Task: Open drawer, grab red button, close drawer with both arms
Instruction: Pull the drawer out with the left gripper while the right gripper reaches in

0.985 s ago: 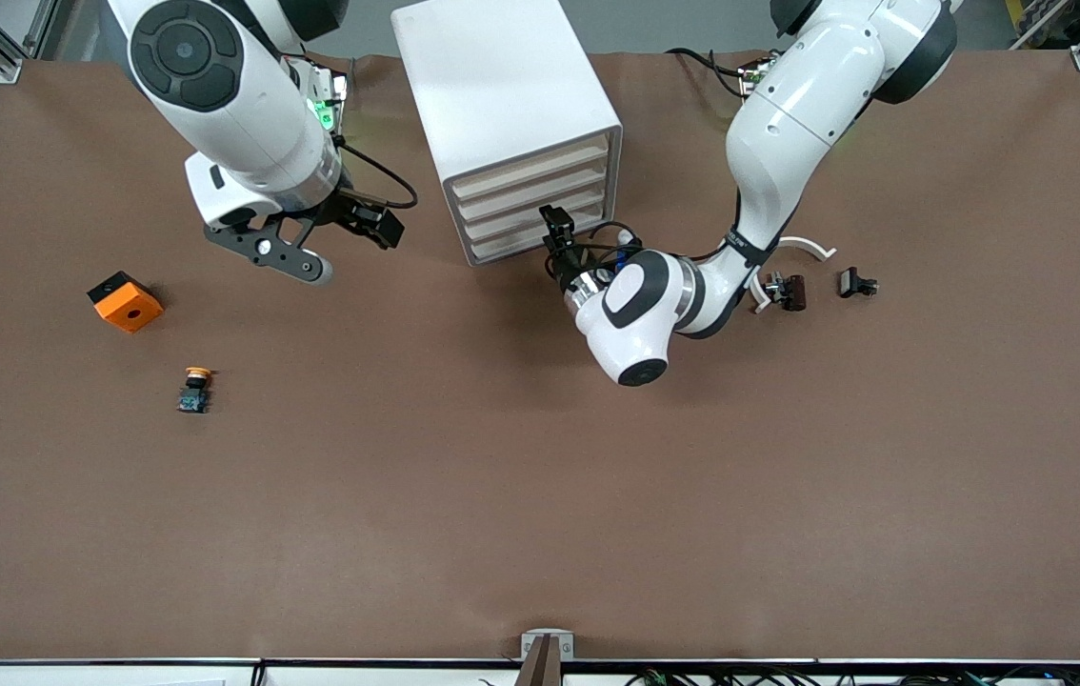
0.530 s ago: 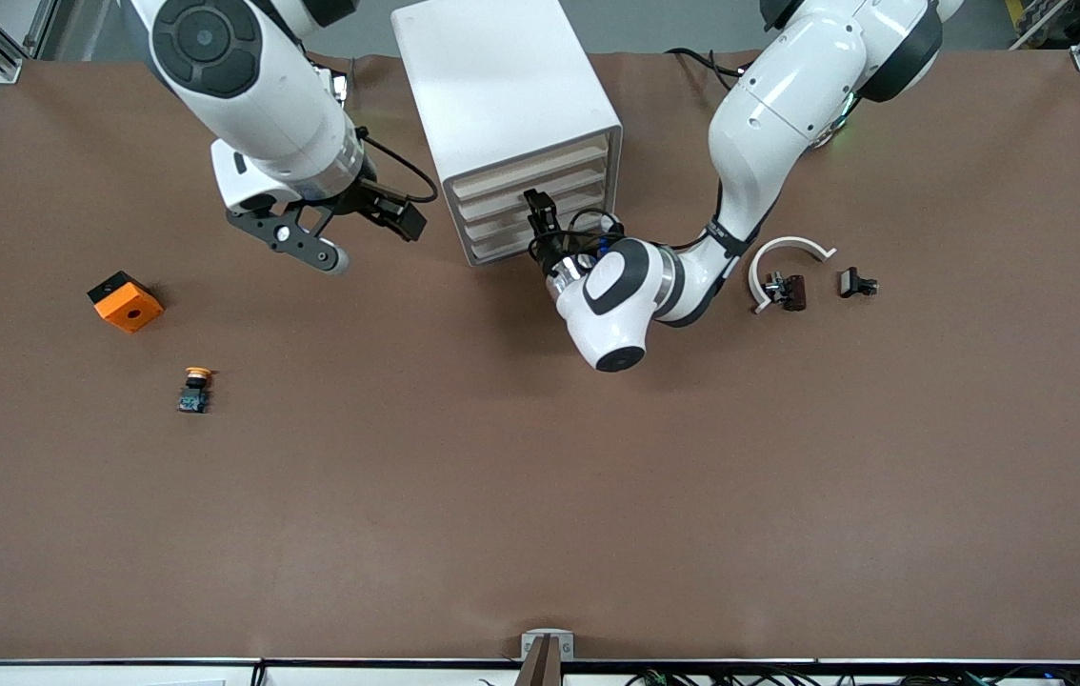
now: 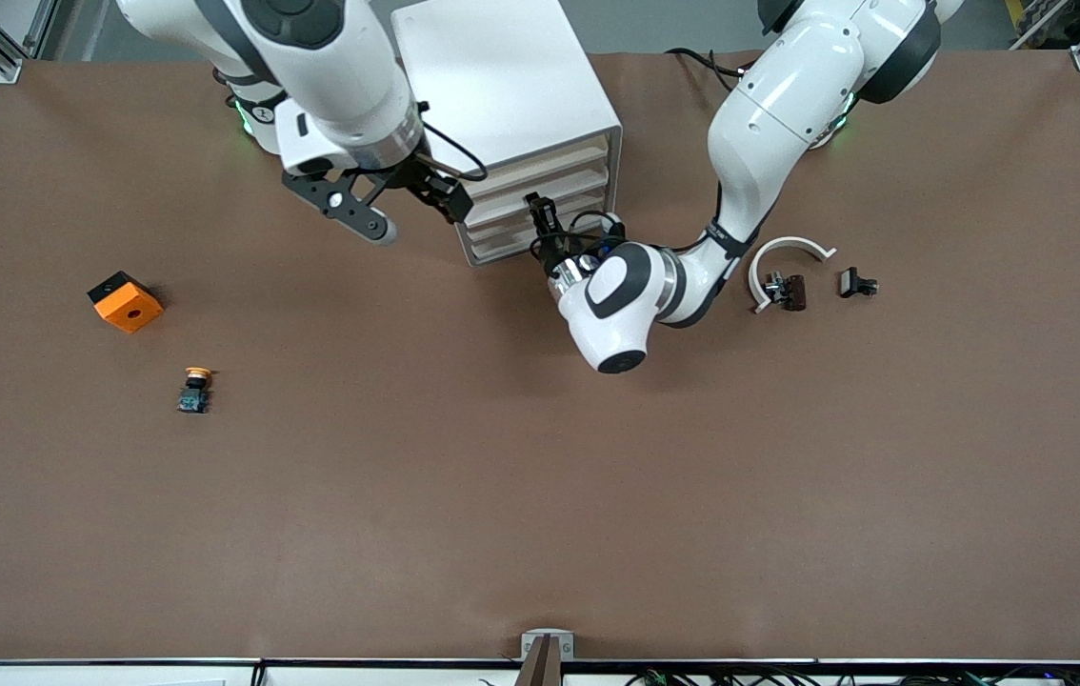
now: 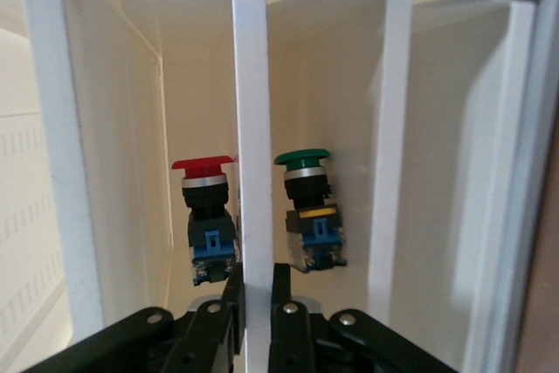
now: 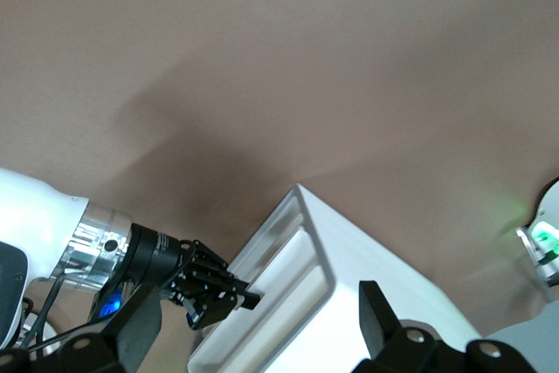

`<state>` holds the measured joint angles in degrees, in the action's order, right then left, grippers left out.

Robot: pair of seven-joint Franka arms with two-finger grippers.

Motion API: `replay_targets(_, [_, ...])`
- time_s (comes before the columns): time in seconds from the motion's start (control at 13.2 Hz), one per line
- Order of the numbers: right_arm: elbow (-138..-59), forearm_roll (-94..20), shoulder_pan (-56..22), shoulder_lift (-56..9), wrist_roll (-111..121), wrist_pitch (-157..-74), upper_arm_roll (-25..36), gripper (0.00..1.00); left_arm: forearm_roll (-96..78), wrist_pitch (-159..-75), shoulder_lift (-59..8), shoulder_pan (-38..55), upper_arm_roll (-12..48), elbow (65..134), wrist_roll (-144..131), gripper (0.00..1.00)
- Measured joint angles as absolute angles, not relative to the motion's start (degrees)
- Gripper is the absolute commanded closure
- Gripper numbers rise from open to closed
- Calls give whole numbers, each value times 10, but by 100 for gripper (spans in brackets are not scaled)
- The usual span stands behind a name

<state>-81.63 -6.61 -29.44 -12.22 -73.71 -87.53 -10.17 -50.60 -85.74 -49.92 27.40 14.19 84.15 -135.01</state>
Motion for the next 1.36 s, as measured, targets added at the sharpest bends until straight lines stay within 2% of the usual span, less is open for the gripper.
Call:
replay_targets(0.68, [-820, -66, -368, -165, -855, -940, -102, 0, -512, -892, -499, 191, 131, 817, -1348, 100])
replay_targets(0.76, [-821, -66, -374, -173, -863, -951, -102, 0, -513, -901, -499, 184, 130, 814, -1348, 87])
replay_targets(0.83, [-822, -66, -377, -183, -866, -964, -102, 0, -515, -906, -499, 177, 130, 811, -1344, 56])
replay_targets(0.91, [-823, -66, -379, -194, -868, -979, -101, 0, -516, -910, -499, 172, 130, 810, -1339, 46])
replay_targets(0.98, [-824, -66, -380, -205, -872, -991, -101, 0, -519, -915, -500, 169, 130, 809, -1339, 14])
replay_targets(1.06, [-824, -66, -380, -217, -879, -1002, -101, 0, -521, -921, -500, 167, 130, 808, -1339, 0])
replay_targets(1.36, [-824, -66, -381, -254, -902, -1036, -99, 0, -523, -926, -501, 157, 128, 790, -1335, 0])
